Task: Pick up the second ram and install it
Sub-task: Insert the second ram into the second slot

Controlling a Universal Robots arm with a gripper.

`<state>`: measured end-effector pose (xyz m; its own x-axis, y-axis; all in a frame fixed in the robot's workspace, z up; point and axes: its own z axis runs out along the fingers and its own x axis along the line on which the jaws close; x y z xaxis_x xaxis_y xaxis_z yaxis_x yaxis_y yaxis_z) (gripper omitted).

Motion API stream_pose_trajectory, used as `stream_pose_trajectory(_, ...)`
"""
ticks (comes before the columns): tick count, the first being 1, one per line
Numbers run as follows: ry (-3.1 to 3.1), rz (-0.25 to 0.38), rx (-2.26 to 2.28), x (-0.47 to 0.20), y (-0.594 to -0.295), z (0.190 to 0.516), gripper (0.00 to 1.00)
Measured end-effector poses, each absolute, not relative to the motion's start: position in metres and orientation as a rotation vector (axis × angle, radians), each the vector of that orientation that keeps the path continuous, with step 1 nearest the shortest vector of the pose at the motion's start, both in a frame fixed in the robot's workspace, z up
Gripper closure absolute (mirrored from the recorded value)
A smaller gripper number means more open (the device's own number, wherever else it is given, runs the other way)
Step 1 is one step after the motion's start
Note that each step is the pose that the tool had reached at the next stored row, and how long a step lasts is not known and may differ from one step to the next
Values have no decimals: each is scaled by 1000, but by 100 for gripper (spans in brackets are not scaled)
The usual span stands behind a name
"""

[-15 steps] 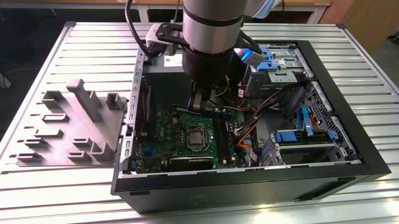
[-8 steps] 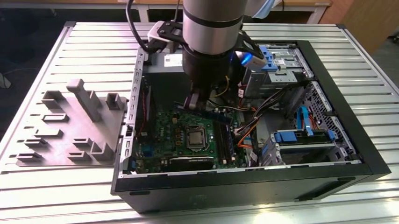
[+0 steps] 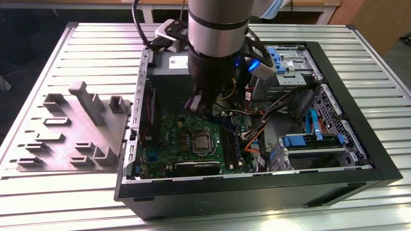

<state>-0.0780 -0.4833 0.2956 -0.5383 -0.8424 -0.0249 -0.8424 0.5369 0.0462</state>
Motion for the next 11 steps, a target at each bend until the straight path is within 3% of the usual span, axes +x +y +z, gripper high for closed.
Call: stream_pose_trajectory(11, -2896, -82, 1228, -78, -483, 294, 89)
